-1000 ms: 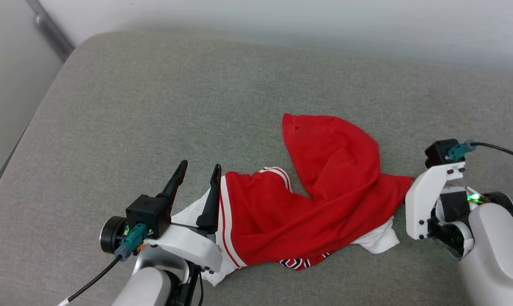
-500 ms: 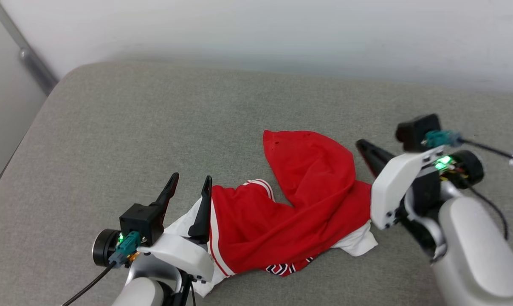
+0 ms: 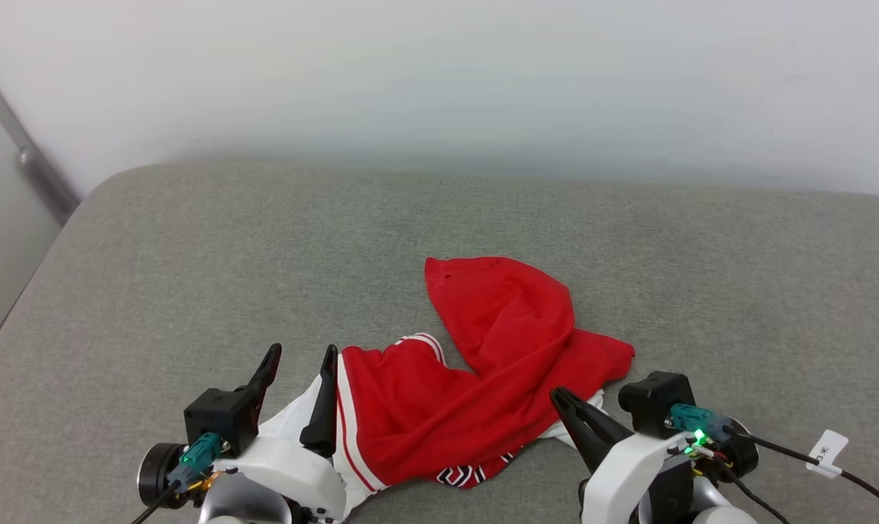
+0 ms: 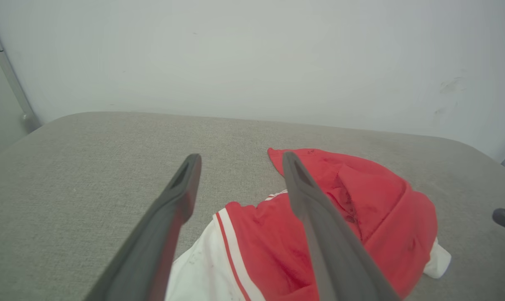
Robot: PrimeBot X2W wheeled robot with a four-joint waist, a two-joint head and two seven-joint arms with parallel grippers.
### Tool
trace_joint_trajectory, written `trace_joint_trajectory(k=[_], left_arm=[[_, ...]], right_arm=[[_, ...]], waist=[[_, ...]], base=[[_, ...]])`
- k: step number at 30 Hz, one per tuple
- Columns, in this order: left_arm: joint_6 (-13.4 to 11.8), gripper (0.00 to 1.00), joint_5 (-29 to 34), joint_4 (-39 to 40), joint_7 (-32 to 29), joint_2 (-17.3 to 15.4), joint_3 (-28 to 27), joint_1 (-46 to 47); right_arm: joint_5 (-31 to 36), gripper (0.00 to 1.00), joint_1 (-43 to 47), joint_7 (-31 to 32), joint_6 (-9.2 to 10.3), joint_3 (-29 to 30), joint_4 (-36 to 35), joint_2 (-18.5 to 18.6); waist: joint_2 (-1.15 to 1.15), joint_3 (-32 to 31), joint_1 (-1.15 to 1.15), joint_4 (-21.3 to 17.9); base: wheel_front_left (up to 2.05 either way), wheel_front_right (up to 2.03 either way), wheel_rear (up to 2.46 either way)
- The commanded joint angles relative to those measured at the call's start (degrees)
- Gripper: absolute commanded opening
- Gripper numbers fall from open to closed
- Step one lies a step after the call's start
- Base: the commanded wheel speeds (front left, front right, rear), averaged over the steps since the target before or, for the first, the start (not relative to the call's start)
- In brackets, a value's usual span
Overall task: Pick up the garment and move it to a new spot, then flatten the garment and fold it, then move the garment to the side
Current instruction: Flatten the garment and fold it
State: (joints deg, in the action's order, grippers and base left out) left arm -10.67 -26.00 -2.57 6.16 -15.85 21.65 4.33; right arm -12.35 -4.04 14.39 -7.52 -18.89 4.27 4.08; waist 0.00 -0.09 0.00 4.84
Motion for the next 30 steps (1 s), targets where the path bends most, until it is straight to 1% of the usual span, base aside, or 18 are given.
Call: trace_joint_trajectory(k=[1,2,3,8,11,17,20,24,30], left_arm=[[-0.37,1.0,-0.13,0.41,-0.16,-0.26,-0.16,-0.62],[-0.53,1.0,-0.17,0.58,-0.22,-0.42,-0.23,-0.77],[-0.55,1.0,-0.22,0.78,-0.34,-0.54,-0.28,-0.92],[-0.96,1.0,-0.28,1.39,-0.81,-0.73,-0.16,-1.39],[-1.11,1.0,-0.2,1.66,-0.84,-0.6,0.08,-1.24],[-1.23,1.0,0.01,2.07,-0.31,-0.04,0.68,-0.05],[-1.13,1.0,0.08,2.28,-0.02,0.32,0.99,0.98],[-0.41,1.0,0.41,2.11,0.61,0.89,1.56,2.59],[0.61,1.0,0.97,1.38,1.71,1.91,2.67,6.07]], right_arm=[[0.27,0.32,0.51,-0.33,0.06,0.3,-0.1,-0.25],[0.57,0.9,0.68,-0.58,0.05,0.5,-0.29,-0.4],[0.61,1.0,0.83,-0.76,0.05,0.93,-0.28,-0.51],[0.91,1.0,0.34,-0.9,0.05,3.59,-0.4,-0.93],[0.81,1.0,-0.41,0.7,0.05,6.35,0.81,-0.96],[-0.67,1.0,-2.83,6.94,0.05,16.27,6.66,-0.88],[-1.8,1.0,-6.11,11.78,0.05,19.86,10.54,0.61],[-3.86,1.0,-12.38,18.2,0.05,21.37,15.0,2.99],[-5.82,1.0,-21.31,26.42,0.05,18.54,21.08,6.54]], waist=[[0.0,-0.15,0.0,-0.45],[0.0,-0.16,0.0,-0.6],[0.0,-0.17,0.0,-0.74],[0.0,-0.23,0.0,-1.02],[0.0,-0.09,0.0,-0.82],[0.0,1.49,0.0,0.5],[0.0,2.95,0.0,1.39],[0.0,5.53,0.0,2.86],[0.0,10.41,0.0,4.93]], base=[[0.0,0.0,0.0],[0.0,0.0,0.0],[0.0,0.0,0.0],[0.0,0.0,0.0],[0.0,0.0,0.0],[0.0,0.0,0.0],[0.0,0.0,0.0],[0.0,0.0,0.0],[0.0,0.0,0.0]])
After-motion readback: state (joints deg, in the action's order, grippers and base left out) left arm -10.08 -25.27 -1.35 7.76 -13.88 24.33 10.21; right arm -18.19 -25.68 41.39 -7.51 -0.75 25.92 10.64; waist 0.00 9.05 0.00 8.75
